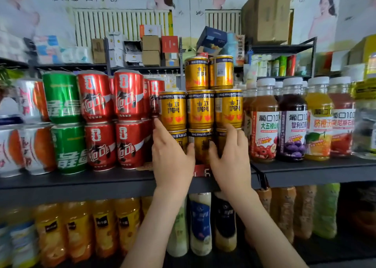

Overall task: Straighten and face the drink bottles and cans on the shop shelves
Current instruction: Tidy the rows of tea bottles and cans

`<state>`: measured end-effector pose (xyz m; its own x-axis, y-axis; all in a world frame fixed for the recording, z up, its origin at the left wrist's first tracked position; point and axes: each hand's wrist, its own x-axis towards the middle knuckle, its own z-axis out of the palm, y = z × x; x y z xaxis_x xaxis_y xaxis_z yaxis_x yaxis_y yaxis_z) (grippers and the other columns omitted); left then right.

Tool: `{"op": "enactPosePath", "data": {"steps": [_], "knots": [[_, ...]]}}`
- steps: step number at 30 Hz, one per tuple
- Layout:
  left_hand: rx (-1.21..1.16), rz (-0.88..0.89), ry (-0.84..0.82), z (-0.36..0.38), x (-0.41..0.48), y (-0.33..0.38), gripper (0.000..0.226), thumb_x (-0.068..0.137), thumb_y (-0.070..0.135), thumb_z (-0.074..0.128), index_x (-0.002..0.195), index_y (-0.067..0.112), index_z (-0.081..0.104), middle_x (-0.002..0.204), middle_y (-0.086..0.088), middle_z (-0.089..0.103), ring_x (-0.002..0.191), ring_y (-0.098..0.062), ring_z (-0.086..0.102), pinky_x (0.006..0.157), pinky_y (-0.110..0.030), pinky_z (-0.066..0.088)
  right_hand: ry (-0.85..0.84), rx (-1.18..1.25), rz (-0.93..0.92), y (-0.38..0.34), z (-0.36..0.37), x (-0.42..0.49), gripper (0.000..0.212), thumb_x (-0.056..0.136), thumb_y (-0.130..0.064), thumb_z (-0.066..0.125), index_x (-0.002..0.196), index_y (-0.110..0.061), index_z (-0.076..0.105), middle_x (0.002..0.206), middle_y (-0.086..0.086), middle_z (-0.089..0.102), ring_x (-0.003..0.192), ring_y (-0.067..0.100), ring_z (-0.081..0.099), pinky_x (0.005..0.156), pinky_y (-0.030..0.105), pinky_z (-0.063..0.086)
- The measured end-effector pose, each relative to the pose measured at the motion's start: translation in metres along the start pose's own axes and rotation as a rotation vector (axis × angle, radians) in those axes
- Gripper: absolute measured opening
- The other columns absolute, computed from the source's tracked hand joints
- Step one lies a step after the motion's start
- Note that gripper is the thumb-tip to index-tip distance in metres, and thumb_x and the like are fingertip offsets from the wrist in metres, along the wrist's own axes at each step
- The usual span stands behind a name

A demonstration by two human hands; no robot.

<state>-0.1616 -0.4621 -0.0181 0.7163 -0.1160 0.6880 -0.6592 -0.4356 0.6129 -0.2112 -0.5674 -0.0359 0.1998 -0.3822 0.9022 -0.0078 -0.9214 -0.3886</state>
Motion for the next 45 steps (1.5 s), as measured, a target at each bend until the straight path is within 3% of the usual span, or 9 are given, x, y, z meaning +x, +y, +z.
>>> {"op": "enactPosePath", "data": {"steps": [3, 8, 15, 20, 23, 27, 32, 41, 45], "knots": [[0.080, 0.168, 0.072, 0.010, -0.011, 0.011, 0.097, 0.087, 0.036, 0.063, 0.151, 0.020, -0.008, 0.158, -0.014, 0.003, 0.145, -0.031, 0.010, 0.116, -0.046, 0.022, 0.064, -0.023, 0.057, 0.019, -0.015, 0.005, 0.047, 0.087, -0.012, 0.062, 0.130, -0.002, 0.045, 0.114, 0.012, 0.051, 0.107, 0.025, 0.049, 0.089, 0.034, 0.044], [0.152, 0.416, 0.143, 0.047, -0.024, 0.025, 0.076, 0.079, 0.028, 0.073, 0.144, 0.014, 0.035, 0.150, -0.022, 0.025, 0.137, -0.037, 0.021, 0.104, -0.059, 0.037, 0.090, -0.152, 0.149, 0.055, -0.038, 0.008, 0.051, 0.084, -0.009, 0.064, 0.130, 0.000, 0.045, 0.118, 0.017, 0.050, 0.111, 0.033, 0.049, 0.092, 0.044, 0.043], [-0.073, 0.517, 0.084, 0.081, -0.047, 0.066, 0.051, 0.081, 0.017, 0.072, 0.128, 0.010, 0.054, 0.121, -0.012, 0.056, 0.113, -0.028, 0.054, 0.091, -0.037, 0.050, 0.133, -0.310, 0.171, 0.108, -0.080, 0.017, 0.055, 0.081, -0.011, 0.070, 0.128, 0.003, 0.046, 0.116, 0.021, 0.051, 0.109, 0.038, 0.047, 0.091, 0.045, 0.040], [-0.170, 0.347, -0.059, 0.105, -0.054, 0.103, 0.059, 0.090, 0.028, 0.062, 0.141, 0.015, 0.036, 0.133, -0.004, 0.045, 0.124, -0.017, 0.043, 0.093, -0.017, 0.033, 0.154, -0.353, 0.191, 0.144, -0.104, 0.027, 0.062, 0.080, -0.018, 0.073, 0.131, 0.003, 0.044, 0.120, 0.023, 0.050, 0.110, 0.040, 0.045, 0.088, 0.046, 0.037], [-0.160, 0.175, -0.097, 0.123, -0.046, 0.114, 0.070, 0.087, 0.033, 0.065, 0.143, 0.011, 0.028, 0.135, -0.006, 0.043, 0.124, -0.020, 0.043, 0.095, -0.024, 0.038, 0.129, -0.350, 0.181, 0.164, -0.116, 0.031, 0.066, 0.077, -0.017, 0.075, 0.131, 0.005, 0.044, 0.117, 0.025, 0.050, 0.108, 0.042, 0.046, 0.088, 0.047, 0.037], [-0.039, -0.043, -0.164, 0.143, -0.041, 0.125, 0.064, 0.087, 0.038, 0.065, 0.134, 0.009, 0.033, 0.128, -0.010, 0.052, 0.114, -0.027, 0.054, 0.083, -0.031, 0.045, 0.042, -0.352, 0.157, 0.197, -0.135, 0.037, 0.068, 0.075, -0.022, 0.077, 0.129, 0.005, 0.045, 0.112, 0.024, 0.053, 0.105, 0.043, 0.049, 0.085, 0.048, 0.042], [0.030, -0.100, -0.164, 0.150, -0.038, 0.137, 0.051, 0.084, 0.040, 0.068, 0.118, 0.010, 0.044, 0.121, -0.008, 0.059, 0.107, -0.027, 0.060, 0.073, -0.027, 0.043, -0.170, -0.265, 0.151, 0.212, -0.142, 0.047, 0.077, 0.082, -0.039, 0.069, 0.139, -0.002, 0.031, 0.125, 0.015, 0.049, 0.116, 0.032, 0.046, 0.092, 0.037, 0.040], [0.067, -0.137, -0.133, 0.156, -0.041, 0.144, 0.054, 0.083, 0.038, 0.071, 0.120, 0.010, 0.045, 0.121, -0.008, 0.060, 0.105, -0.026, 0.061, 0.072, -0.027, 0.044, -0.261, -0.362, 0.126, 0.208, -0.146, 0.059, 0.078, 0.089, -0.040, 0.059, 0.142, 0.002, 0.019, 0.131, 0.018, 0.039, 0.117, 0.034, 0.042, 0.095, 0.036, 0.037], [0.046, -0.155, -0.106, 0.162, -0.045, 0.147, 0.066, 0.085, 0.035, 0.068, 0.134, 0.008, 0.032, 0.132, -0.011, 0.050, 0.115, -0.027, 0.054, 0.087, -0.036, 0.050, -0.263, -0.309, 0.144, 0.210, -0.146, 0.060, 0.074, 0.087, -0.040, 0.063, 0.139, -0.004, 0.026, 0.128, 0.014, 0.042, 0.116, 0.032, 0.044, 0.092, 0.035, 0.040]]}}
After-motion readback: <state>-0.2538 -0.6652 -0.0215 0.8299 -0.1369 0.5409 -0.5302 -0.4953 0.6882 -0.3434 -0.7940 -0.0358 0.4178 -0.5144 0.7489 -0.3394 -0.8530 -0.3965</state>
